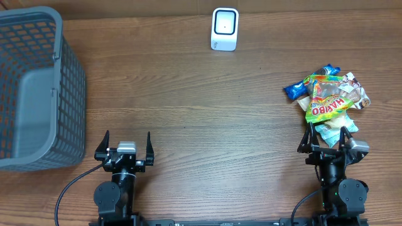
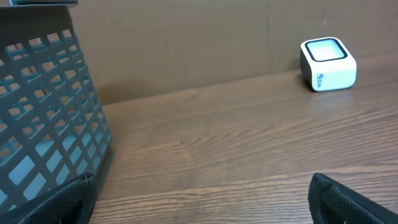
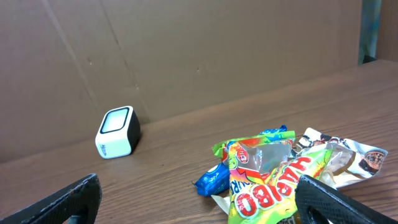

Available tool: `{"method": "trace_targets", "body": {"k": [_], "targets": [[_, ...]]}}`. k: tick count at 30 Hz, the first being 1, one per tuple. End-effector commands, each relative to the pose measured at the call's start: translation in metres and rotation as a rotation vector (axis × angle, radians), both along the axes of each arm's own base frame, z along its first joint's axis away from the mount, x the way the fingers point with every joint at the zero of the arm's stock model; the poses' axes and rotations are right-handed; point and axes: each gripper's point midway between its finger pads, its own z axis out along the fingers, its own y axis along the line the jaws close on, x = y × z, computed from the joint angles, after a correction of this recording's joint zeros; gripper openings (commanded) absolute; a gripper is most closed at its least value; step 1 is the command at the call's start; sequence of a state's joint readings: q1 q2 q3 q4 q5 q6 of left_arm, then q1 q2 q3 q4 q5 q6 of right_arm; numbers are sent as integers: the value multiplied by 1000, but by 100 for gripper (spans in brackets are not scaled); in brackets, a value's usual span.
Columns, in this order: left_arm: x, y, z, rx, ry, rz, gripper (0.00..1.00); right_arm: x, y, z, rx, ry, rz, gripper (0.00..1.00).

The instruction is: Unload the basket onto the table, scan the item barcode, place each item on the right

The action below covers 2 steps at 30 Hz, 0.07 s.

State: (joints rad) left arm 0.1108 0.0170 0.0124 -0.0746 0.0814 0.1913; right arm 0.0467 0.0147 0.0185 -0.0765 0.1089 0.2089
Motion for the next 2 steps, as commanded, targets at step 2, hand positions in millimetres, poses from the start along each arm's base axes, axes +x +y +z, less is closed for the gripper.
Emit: {"method": "trace_targets", "body": {"k": [2], "targets": [[0, 0, 0, 16, -7, 3, 100, 0, 1, -1, -2, -6, 3, 100]]}}
